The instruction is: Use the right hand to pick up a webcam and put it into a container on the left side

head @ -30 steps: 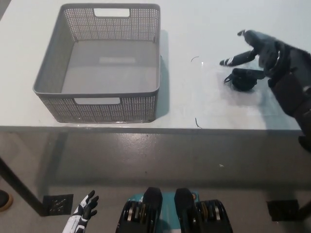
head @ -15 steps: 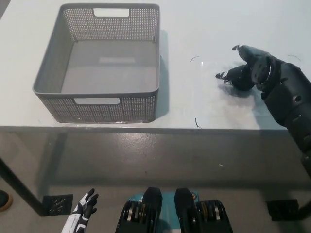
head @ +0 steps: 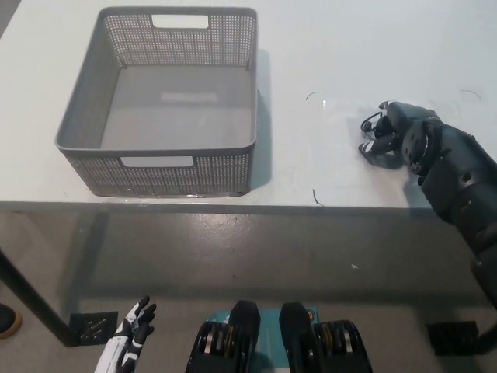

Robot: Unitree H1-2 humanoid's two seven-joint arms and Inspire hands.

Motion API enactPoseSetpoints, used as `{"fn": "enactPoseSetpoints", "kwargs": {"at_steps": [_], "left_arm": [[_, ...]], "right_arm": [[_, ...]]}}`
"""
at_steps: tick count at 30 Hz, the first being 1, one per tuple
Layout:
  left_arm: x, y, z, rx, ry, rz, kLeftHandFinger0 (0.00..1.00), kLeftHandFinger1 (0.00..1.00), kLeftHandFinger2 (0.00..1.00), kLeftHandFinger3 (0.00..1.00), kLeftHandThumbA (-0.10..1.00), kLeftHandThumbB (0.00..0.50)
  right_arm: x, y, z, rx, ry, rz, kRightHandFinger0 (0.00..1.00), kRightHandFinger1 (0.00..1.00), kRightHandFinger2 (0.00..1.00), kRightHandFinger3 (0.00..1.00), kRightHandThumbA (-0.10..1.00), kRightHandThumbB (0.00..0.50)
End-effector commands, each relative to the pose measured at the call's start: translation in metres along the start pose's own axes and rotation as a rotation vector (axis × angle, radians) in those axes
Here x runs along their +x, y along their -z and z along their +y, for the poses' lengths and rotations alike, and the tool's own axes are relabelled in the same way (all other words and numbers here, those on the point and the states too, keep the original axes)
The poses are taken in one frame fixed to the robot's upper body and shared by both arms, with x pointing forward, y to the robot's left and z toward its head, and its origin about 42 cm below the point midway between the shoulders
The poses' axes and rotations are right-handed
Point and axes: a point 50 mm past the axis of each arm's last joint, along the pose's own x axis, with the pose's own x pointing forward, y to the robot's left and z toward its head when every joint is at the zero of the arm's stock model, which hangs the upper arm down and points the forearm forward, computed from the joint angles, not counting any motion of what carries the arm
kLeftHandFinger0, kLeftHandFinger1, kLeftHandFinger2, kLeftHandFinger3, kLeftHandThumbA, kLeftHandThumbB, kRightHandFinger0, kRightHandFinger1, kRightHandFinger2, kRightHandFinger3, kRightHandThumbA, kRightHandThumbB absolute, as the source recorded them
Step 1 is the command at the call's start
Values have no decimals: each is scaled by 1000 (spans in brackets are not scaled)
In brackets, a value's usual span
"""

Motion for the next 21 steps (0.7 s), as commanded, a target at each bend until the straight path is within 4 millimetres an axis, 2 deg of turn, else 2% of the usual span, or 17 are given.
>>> {"fn": "enactPoseSetpoints", "kwargs": {"at_steps": [1,3,4,5,6,7,8,9,10,11,13,14,15,16,17,19,21], "left_arm": [[7,-12,8,2,-8,-68,1000,1000,1000,1000,939,57],[8,-12,8,1,-8,-71,1000,1000,1000,1000,939,49],[9,-12,8,-2,-7,-74,1000,1000,1000,1000,937,53],[9,-12,8,-8,-8,-72,1000,1000,1000,1000,935,54],[9,-12,8,-10,-8,-72,1000,1000,1000,1000,934,54],[10,-14,8,-10,-9,-73,1000,1000,1000,1000,933,54],[11,-15,8,-4,-8,-75,1000,1000,1000,1000,934,52],[12,-15,8,-3,-8,-76,1000,1000,1000,1000,935,51],[13,-16,9,1,-6,-79,1000,1000,1000,1000,936,48],[14,-16,9,1,-7,-81,1000,1000,1000,1000,936,48],[14,-16,10,0,-8,-83,1000,1000,1000,1000,934,50],[14,-16,10,0,-7,-82,1000,1000,1000,1000,933,45],[15,-16,10,-4,-6,-81,1000,1000,1000,1000,931,42],[16,-16,10,-5,-7,-79,1000,1000,1000,1000,929,41],[16,-16,10,-4,-7,-79,1000,1000,1000,1000,929,41],[17,-16,10,14,-9,-88,1000,1000,1000,1000,943,26],[18,-17,11,24,-10,-94,1000,1000,1000,1000,955,20]], "right_arm": [[2,18,10,-13,-44,53,1000,1000,1000,1000,717,426],[2,19,11,-19,-40,57,1000,1000,1000,1000,667,402],[2,20,9,-21,-30,54,1000,1000,1000,1000,596,374],[2,21,8,5,-5,42,998,1000,1000,1000,440,300],[2,22,8,30,16,33,915,1000,1000,1000,366,307],[2,22,8,47,54,22,644,712,751,1000,183,204],[2,23,8,71,127,-6,186,321,434,1000,-47,194],[2,23,7,75,136,-9,134,262,377,992,-60,189],[1,23,6,133,198,-38,2,114,254,798,-100,151],[1,22,5,143,209,-42,3,138,278,773,-100,146],[0,21,4,176,236,-57,0,140,275,639,-100,150],[0,20,3,185,250,-63,23,173,299,593,-100,160],[0,20,1,192,274,-70,56,206,330,634,-100,177],[0,20,-1,201,295,-78,51,189,299,552,-100,194],[-1,20,-2,203,303,-81,86,237,354,546,-100,203],[-1,18,-6,210,321,-86,68,191,310,595,-100,213],[-1,16,-10,216,333,-93,52,170,301,577,-100,218]]}}
